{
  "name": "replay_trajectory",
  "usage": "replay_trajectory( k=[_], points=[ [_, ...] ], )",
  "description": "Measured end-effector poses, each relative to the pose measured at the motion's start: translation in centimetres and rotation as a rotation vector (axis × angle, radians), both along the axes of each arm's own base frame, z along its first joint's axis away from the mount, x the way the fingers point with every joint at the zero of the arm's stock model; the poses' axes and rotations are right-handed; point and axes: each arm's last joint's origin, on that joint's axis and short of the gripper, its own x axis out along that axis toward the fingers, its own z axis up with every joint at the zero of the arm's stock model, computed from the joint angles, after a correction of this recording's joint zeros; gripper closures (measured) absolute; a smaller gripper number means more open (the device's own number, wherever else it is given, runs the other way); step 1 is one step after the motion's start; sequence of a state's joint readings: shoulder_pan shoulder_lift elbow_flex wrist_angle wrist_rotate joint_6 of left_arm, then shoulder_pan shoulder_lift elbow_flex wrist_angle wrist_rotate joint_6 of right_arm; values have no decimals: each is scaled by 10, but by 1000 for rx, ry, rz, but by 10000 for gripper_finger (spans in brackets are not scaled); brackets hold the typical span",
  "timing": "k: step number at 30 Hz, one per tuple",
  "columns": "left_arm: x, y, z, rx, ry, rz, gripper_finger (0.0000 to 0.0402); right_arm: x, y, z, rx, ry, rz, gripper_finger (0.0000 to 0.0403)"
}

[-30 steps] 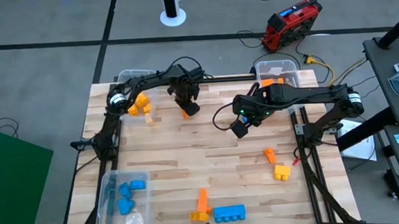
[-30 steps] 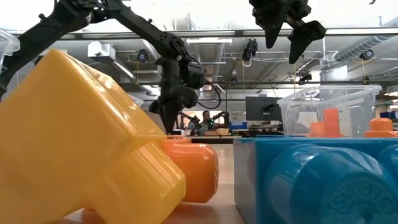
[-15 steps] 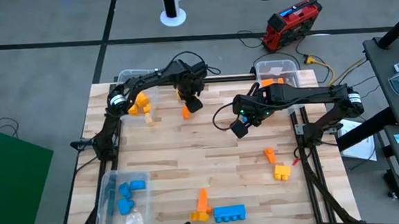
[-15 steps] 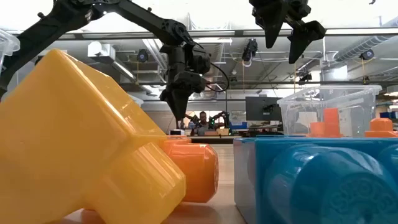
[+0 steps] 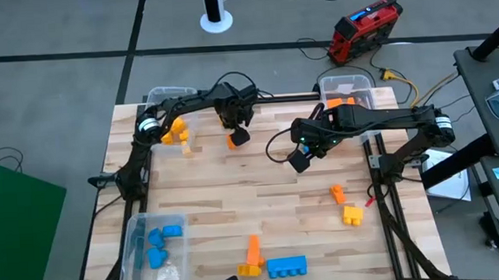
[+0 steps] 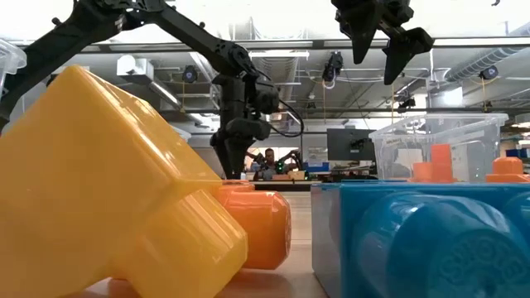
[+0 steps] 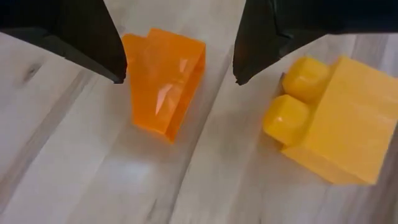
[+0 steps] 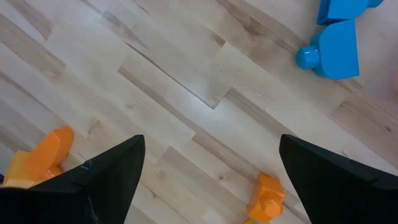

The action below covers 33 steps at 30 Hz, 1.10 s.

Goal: Sort blocks
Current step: Put the top left orange game piece into the top right transparent bin

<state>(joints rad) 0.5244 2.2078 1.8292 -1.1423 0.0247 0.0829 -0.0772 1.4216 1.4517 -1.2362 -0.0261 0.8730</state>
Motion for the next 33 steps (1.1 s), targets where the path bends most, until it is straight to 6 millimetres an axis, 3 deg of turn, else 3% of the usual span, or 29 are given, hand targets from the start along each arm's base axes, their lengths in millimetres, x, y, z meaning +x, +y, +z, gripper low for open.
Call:
replay_trajectory(
  k=[13, 24, 28, 33],
  points=[
    [-3, -2, -11, -20, 2, -96, 143, 1, 0, 0, 1, -11, -5, 40],
    [-7, -8, -37, -41, -13, -107, 147, 2, 0, 0, 0, -16, -1, 40],
    [-9, -9, -40, -45, -5, -109, 177, 2, 0, 0, -1, -18, 1, 40],
    [-8, -9, -38, -47, -3, -100, 248, 2, 0, 0, -3, -21, 7, 40]
  ],
)
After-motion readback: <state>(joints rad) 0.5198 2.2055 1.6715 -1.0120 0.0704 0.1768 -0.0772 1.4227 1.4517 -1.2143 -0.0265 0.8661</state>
